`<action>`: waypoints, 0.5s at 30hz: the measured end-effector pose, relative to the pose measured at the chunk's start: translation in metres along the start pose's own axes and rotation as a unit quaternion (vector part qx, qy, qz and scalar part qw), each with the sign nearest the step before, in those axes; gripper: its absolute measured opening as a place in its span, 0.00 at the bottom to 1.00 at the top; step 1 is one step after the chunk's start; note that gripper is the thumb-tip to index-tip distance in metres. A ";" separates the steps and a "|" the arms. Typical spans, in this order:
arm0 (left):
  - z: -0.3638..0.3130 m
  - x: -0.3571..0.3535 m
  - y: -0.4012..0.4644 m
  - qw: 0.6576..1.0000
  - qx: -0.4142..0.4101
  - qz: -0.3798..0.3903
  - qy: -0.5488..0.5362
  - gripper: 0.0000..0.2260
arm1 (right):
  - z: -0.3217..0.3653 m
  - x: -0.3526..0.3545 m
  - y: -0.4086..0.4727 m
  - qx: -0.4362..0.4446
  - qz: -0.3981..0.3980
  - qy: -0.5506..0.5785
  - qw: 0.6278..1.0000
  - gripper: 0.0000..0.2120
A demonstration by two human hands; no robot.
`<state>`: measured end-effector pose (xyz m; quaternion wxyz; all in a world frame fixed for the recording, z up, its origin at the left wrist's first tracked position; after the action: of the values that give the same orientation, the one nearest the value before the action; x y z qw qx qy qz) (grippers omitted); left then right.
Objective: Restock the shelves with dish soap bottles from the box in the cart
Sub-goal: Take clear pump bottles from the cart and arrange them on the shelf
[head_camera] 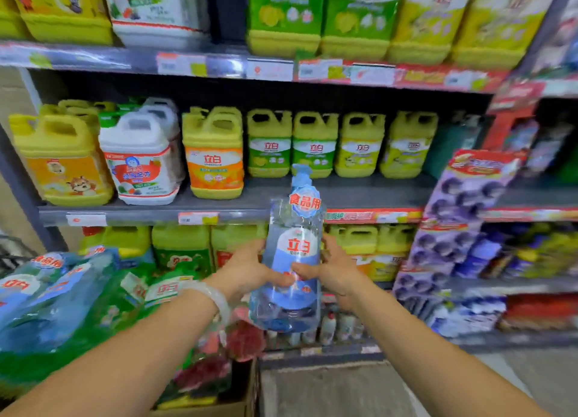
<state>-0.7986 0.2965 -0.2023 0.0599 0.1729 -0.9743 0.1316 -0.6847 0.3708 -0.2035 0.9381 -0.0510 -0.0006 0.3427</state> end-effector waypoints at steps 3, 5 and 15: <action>-0.020 -0.085 0.016 0.999 -0.025 0.035 0.003 0.39 | 0.011 0.082 -0.030 0.035 -0.040 -0.014 0.998 0.28; -0.037 -0.145 0.021 0.997 -0.044 0.063 0.006 0.37 | 0.014 0.136 -0.050 0.052 -0.069 -0.016 0.996 0.29; -0.121 -0.405 0.052 0.967 -0.137 0.216 -0.007 0.23 | 0.039 0.385 -0.125 0.123 -0.221 -0.042 0.967 0.34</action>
<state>-0.4309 0.5076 -0.1640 0.0466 -0.0509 -0.9976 0.0059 -0.3115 0.5275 -0.1654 0.9887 0.0806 -0.0089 0.1260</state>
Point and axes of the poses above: each hand's wrist, its own y-axis towards the middle knuckle, its own x-axis out of the back of the hand, z = x × y, the point moved 9 cm from there along y, towards the middle knuckle, and after that the axes turned 2 degrees about x, right-handed, at the moved point
